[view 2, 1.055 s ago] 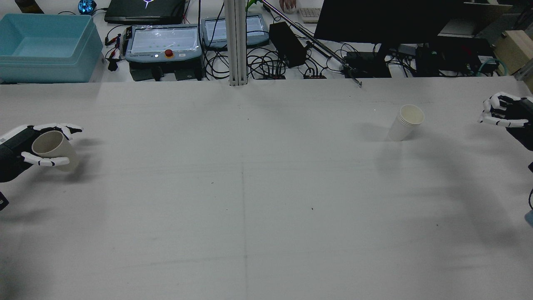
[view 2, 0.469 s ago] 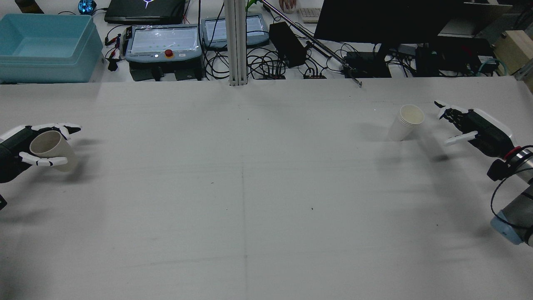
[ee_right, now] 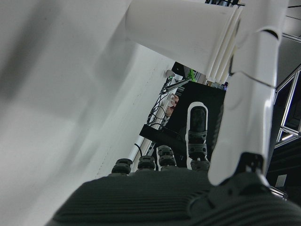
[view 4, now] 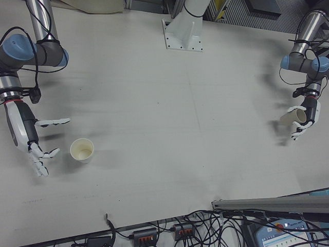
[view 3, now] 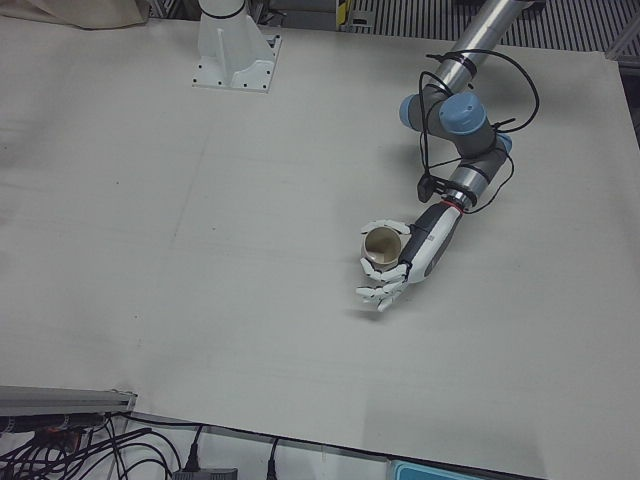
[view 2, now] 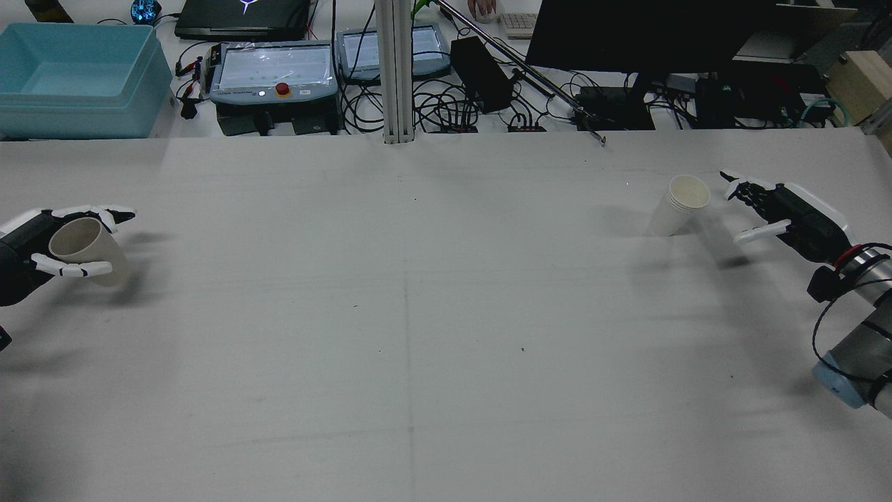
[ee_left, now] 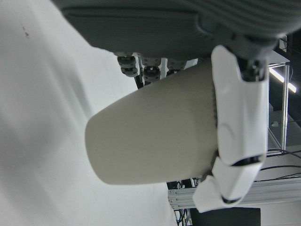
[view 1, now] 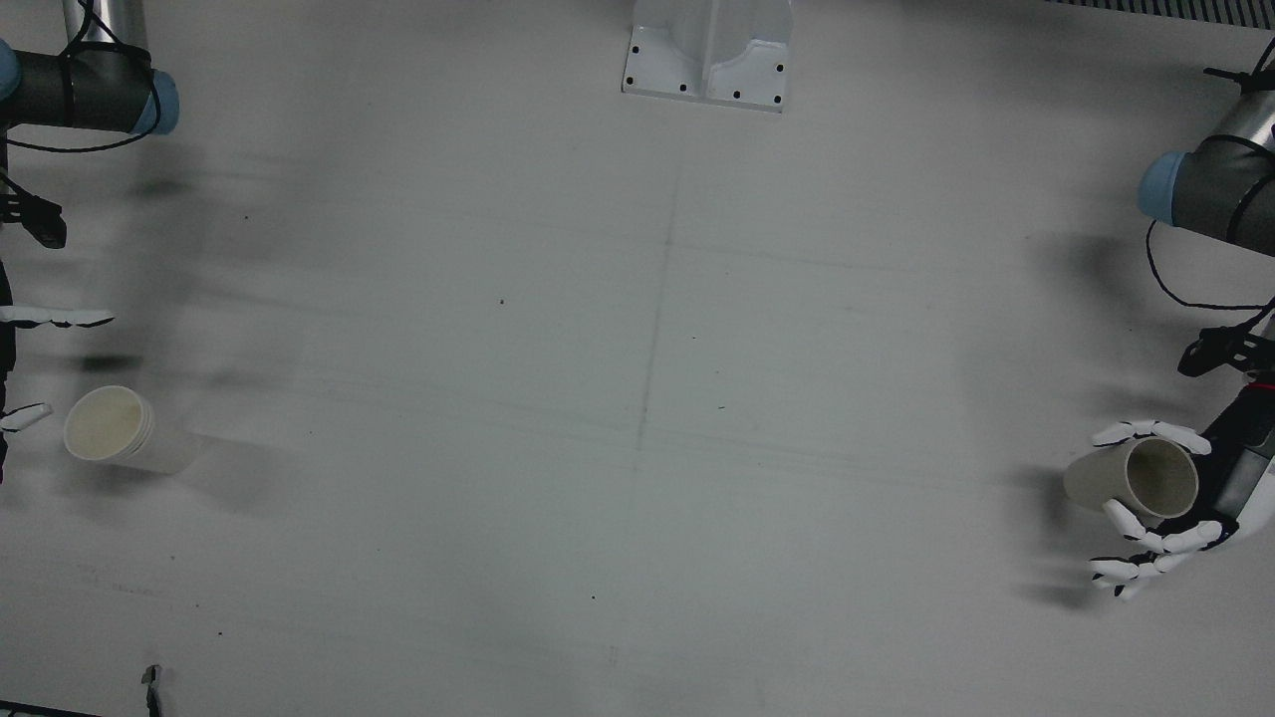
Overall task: Pour water
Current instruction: 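Reach the right hand to the other white paper cup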
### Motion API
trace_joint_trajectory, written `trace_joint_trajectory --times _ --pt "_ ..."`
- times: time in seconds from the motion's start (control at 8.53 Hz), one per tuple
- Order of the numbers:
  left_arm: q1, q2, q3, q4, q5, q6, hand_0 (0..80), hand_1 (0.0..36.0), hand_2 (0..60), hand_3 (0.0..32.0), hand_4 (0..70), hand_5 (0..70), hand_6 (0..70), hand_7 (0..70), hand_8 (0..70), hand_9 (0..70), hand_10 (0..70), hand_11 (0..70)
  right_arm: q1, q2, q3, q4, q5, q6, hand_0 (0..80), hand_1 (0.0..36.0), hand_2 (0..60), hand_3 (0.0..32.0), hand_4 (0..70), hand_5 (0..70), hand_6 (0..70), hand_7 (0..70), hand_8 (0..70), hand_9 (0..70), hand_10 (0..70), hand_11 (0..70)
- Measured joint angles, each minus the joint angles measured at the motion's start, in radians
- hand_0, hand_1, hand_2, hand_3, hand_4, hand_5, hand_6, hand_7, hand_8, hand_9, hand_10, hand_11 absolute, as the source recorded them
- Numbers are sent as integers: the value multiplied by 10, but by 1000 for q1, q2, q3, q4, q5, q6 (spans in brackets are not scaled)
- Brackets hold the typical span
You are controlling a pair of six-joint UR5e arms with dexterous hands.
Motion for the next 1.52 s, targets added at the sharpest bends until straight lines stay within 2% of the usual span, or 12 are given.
trace_joint_trajectory --times 0.35,0.47,0.59,0.7,0.82,0.94,1.05,1.17,1.29,1.52 --pt "0 1 1 0 0 -2 599 355 600 0 653 700 205 255 174 156 46 87 15 26 -14 -56 23 -8 559 201 11 0 17 496 50 119 37 44 23 56" --pt "1 2 4 -2 0 -2 600 354 600 0 655 700 204 253 171 152 46 86 9 44 -16 -83 28 -16 550 194 4 34 0 478 37 118 31 36 21 53" --pt "1 3 7 -4 0 -2 598 352 600 0 656 700 204 252 170 152 46 85 -4 61 -17 -112 30 -23 541 186 1 200 0 453 14 105 27 25 18 48" --pt "0 5 9 -7 0 -3 595 349 600 0 654 700 203 251 171 153 46 86 -20 73 -17 -134 30 -28 533 183 11 268 0 446 8 112 27 23 17 45" --pt "0 7 11 -11 0 -3 595 349 600 0 652 700 200 248 169 151 46 85 -33 83 -18 -153 30 -36 530 179 13 320 0 444 0 115 28 22 15 42" --pt "0 9 11 -13 0 -3 595 347 600 0 651 700 199 248 169 151 46 85 -40 89 -18 -164 30 -42 531 180 14 320 0 450 0 115 30 22 14 40" --pt "0 11 11 -15 0 -6 596 347 600 0 649 700 200 249 170 151 46 85 -44 94 -17 -171 30 -45 531 182 23 276 0 467 5 124 31 28 14 40" --pt "0 12 11 -16 0 -8 598 346 600 0 647 700 199 249 170 151 46 85 -45 99 -17 -175 30 -47 533 187 36 212 0 481 15 138 31 34 15 43" --pt "0 13 11 -18 0 -10 599 345 600 0 644 700 199 249 170 152 46 85 -46 107 -17 -183 30 -48 534 188 40 204 0 486 17 143 32 38 16 44" --pt "-1 15 8 -20 0 -19 603 344 600 0 639 700 197 246 170 151 45 84 -46 119 -16 -192 31 -54 537 194 52 214 0 498 21 156 36 46 17 45"
